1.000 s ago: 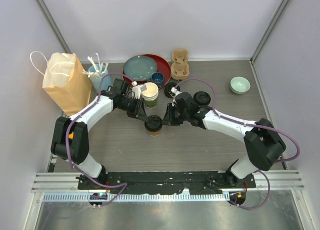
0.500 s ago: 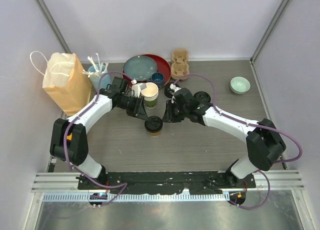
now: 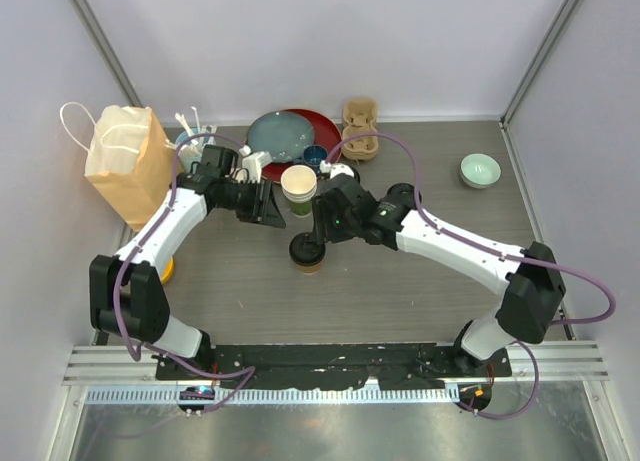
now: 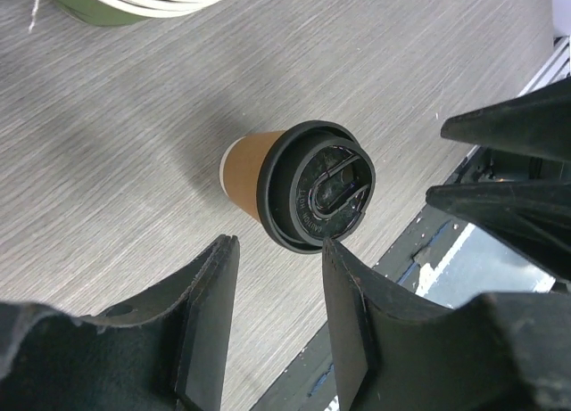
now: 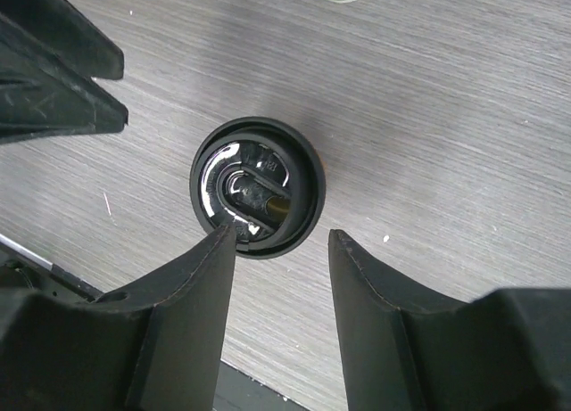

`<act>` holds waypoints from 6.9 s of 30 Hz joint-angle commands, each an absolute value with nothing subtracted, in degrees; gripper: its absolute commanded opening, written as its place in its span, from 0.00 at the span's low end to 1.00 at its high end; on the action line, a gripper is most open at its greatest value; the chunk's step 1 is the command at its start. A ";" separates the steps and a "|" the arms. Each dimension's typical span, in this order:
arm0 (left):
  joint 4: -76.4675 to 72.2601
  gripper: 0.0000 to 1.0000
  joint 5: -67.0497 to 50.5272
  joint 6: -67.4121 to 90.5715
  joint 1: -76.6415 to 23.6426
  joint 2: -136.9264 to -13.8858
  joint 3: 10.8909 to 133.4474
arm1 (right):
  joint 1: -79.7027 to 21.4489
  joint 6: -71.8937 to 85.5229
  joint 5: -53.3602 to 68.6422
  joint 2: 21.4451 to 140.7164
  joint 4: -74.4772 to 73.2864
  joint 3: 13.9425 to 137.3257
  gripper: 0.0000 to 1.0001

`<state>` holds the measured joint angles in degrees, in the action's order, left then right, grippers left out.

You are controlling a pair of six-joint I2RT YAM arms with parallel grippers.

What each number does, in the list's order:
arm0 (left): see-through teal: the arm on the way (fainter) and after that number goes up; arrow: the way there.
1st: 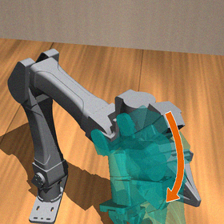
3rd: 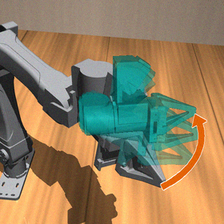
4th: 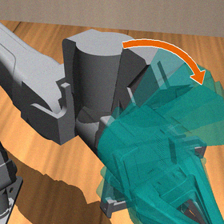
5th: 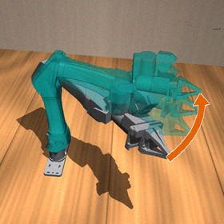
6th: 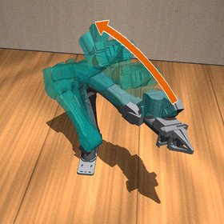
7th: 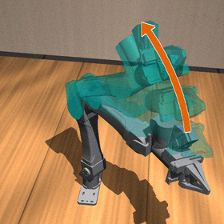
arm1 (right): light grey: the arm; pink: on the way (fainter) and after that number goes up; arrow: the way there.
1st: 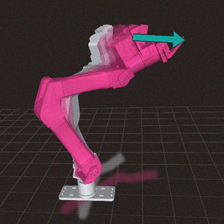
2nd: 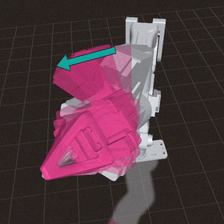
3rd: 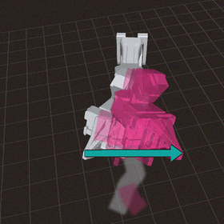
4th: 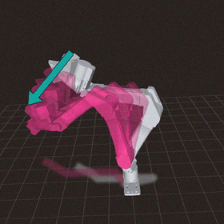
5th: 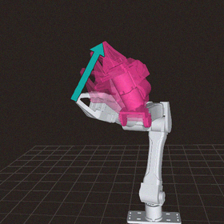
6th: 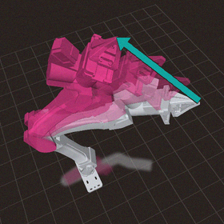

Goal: Pack the takeout coffee

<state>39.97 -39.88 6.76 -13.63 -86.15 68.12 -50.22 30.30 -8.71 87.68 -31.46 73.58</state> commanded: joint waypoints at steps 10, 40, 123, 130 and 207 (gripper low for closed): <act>40.87 0.47 -39.46 5.27 -12.48 -83.06 68.73 | -53.44 30.85 -14.07 97.03 -38.32 82.44 0.42; 41.04 0.47 -40.17 4.13 -10.46 -82.27 68.82 | -55.72 18.30 -15.03 100.02 -44.03 89.12 0.01; 61.96 0.66 -32.96 -13.01 -2.37 -77.43 87.27 | -1.32 4.57 -5.10 123.66 -50.89 116.19 0.16; 62.49 0.66 -31.73 -13.10 -1.67 -76.91 89.03 | -1.40 4.31 -5.45 121.64 -50.89 116.01 0.33; 49.38 0.00 -2.63 -15.92 -14.29 -77.08 124.17 | -3.52 4.22 2.46 83.76 -45.97 95.80 0.51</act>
